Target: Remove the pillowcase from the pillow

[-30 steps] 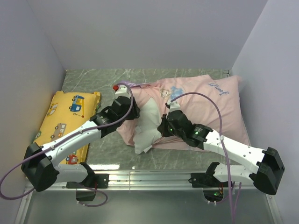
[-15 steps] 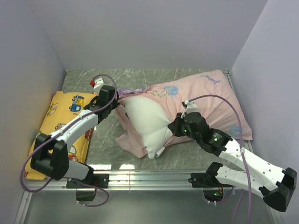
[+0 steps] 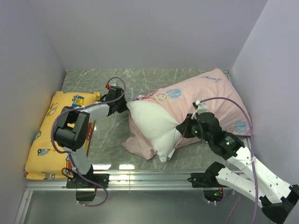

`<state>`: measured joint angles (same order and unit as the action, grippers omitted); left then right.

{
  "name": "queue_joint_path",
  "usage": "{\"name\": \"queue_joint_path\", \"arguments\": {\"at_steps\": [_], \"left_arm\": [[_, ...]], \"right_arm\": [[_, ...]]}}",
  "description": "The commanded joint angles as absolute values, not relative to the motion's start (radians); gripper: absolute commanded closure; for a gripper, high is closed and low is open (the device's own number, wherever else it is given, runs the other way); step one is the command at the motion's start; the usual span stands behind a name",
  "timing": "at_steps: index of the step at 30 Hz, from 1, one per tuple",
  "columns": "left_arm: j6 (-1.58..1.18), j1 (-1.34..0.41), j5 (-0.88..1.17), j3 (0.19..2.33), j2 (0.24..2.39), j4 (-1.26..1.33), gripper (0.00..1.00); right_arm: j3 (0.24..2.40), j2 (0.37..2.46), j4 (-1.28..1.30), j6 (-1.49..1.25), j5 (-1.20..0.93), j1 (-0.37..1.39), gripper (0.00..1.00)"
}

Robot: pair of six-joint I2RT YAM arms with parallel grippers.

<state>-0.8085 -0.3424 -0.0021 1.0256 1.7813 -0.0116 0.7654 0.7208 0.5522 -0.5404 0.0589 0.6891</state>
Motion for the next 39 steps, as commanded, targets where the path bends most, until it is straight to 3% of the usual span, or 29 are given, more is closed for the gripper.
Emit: {"name": "queue_joint_path", "arguments": {"at_steps": [1,3,4,7,10,18,19,27,34,39], "left_arm": [[-0.787,-0.314,0.052,1.106,1.804,0.107,0.99],[-0.787,-0.327,0.112,1.101,1.796,0.142,0.83],[-0.791,-0.333,0.138,1.077,1.777,0.170,0.60],[-0.819,-0.362,0.210,1.045,1.747,0.251,0.30],[-0.834,-0.400,0.216,1.034,1.718,0.248,0.16],[-0.861,-0.279,0.176,0.999,1.572,0.157,0.06],[-0.859,-0.247,0.173,1.006,1.550,0.137,0.01],[-0.836,-0.129,0.209,1.187,1.540,0.003,0.01],[-0.793,-0.250,0.126,1.181,1.352,-0.172,0.01],[-0.833,-0.393,0.012,0.990,1.105,-0.224,0.01]], "right_arm": [[0.845,0.696,0.609,-0.512,0.045,0.672,1.00],[0.859,0.721,0.575,-0.518,0.005,0.670,1.00],[0.867,0.733,0.539,-0.522,-0.020,0.670,1.00],[0.897,0.796,0.473,-0.523,-0.110,0.661,1.00],[0.946,0.874,0.387,-0.534,-0.195,0.640,1.00],[1.022,1.008,0.275,-0.584,-0.328,0.532,1.00],[1.022,1.012,0.253,-0.591,-0.354,0.513,1.00],[0.982,1.038,0.187,-0.647,-0.384,0.472,1.00],[0.988,1.069,0.120,-0.741,-0.299,0.448,1.00],[0.999,1.088,0.034,-0.828,-0.235,0.449,1.00]]}}
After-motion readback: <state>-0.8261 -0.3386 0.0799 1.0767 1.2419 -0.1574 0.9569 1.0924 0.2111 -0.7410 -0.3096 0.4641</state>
